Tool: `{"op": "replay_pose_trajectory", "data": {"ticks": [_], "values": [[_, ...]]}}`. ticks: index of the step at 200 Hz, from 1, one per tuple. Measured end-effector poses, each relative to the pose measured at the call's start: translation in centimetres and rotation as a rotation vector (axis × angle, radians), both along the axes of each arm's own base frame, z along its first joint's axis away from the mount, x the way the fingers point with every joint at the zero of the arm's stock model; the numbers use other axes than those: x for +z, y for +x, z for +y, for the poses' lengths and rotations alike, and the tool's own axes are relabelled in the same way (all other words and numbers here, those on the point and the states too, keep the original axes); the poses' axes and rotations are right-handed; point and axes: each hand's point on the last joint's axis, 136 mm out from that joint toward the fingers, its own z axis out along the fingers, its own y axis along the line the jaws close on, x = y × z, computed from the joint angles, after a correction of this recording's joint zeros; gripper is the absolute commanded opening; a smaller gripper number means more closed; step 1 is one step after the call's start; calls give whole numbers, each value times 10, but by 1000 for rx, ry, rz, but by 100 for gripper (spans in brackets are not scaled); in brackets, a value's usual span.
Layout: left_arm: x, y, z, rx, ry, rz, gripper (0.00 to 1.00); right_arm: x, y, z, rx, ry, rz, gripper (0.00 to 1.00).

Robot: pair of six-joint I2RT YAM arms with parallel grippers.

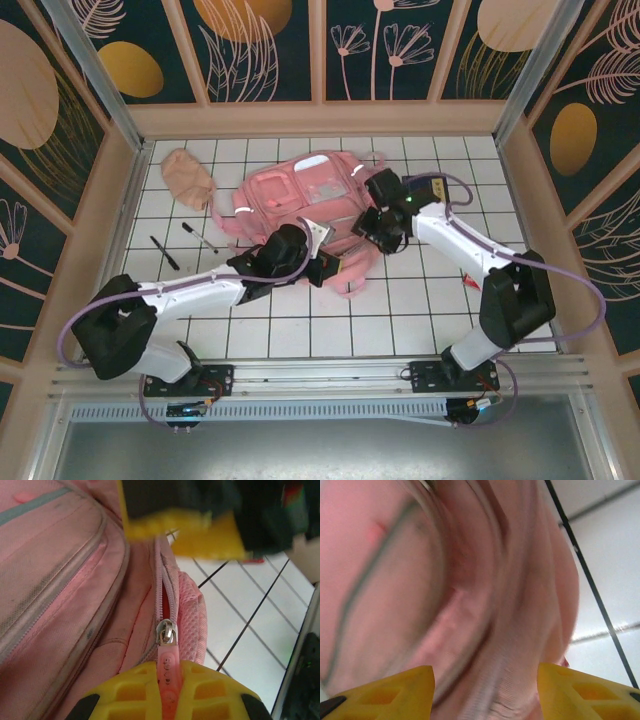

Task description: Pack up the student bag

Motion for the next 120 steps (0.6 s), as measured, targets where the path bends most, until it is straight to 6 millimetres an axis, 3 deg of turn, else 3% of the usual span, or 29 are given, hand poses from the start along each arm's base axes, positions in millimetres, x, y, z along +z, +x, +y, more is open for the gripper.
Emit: {"op": "replay_pose_trajectory", "data": {"ticks": [12, 24, 29, 35, 46, 82, 120], "values": [[2, 0, -4, -8, -13, -5, 0, -12, -6, -5, -28, -10, 36, 56], [-1, -1, -6, -14, -13, -1, 0, -22, -7, -7, -43, -18, 63, 48], [-3, -2, -7, -17, -9, 3, 0, -25, -6, -6, -48, -19, 69, 40], [-5, -2, -7, -18, -5, 6, 0, -28, -5, -5, -48, -20, 73, 22], [-6, -1, -7, -18, -1, 6, 0, -32, -5, -6, -39, -32, 78, 0], [-7, -1, 2, -14, 29, -38, 0, -29, 5, -10, -3, -35, 40, 0], [-11, -12, 37, 18, 93, -111, 0, -18, 39, -44, -54, -30, -15, 0]]}}
